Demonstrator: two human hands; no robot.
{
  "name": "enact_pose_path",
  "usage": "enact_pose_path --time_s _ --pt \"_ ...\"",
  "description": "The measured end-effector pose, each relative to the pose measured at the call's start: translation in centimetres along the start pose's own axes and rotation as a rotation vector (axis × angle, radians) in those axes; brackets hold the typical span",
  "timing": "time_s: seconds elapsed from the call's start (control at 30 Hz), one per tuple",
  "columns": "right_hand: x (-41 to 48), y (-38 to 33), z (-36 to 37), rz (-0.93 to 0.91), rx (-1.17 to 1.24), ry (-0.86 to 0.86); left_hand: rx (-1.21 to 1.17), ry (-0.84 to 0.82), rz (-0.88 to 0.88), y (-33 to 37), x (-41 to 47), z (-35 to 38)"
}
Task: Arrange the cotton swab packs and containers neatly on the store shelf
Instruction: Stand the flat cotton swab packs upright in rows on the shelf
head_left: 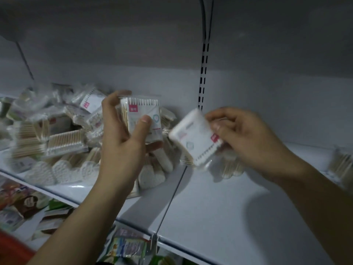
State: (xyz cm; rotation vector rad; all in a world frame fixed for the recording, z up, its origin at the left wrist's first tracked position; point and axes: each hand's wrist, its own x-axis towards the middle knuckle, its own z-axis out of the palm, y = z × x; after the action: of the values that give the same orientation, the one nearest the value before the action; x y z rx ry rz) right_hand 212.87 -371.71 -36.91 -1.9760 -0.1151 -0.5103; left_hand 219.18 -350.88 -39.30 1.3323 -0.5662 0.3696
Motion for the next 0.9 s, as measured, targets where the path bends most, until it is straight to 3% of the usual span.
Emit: enact_pose_path --time_s 0.13,0.23,0.33,0.4,0.47,0.57,0.63,0.77,0.9 --pt "0.1 -1.0 2.6 0.108 0.423 0.094 -0.021 0.007 -0.055 0.0 -0.5 1.3" --pt "0.0 -0.7 5.3 0.13 0.385 0.119 0.045 -0.043 -0.001 -0.1 -0.5 1.7" --pt "0.9 -0.2 6.1 0.166 0.358 0.135 -0.056 -0.022 -0.091 -0.5 0.1 1.1" --pt "2.0 0.8 6.4 0.169 0.207 0.136 -0.085 0.038 -0.084 -0.9 0.7 0.3" --pt "2.8 2.1 7.2 0.054 -0.093 0.063 -0.111 0.106 -0.068 -0.9 1.1 -0.6" --pt "2.8 4.1 8.9 -0.085 -0.548 -0.282 -0.117 0.157 -0.035 -0.7 1.2 -1.5" --pt "2.6 4.8 9.6 -0.107 -0.662 -0.372 -0.082 0.158 -0.005 -0.6 1.1 -1.7" --pt "2.6 4.9 9.0 -0.153 -0.583 -0.195 -0.058 0.146 0.017 -0.5 0.9 -2.0" --pt "2.4 4.7 6.7 -0.102 -0.512 0.098 -0.041 0.152 0.017 -0.6 0.9 -2.0"
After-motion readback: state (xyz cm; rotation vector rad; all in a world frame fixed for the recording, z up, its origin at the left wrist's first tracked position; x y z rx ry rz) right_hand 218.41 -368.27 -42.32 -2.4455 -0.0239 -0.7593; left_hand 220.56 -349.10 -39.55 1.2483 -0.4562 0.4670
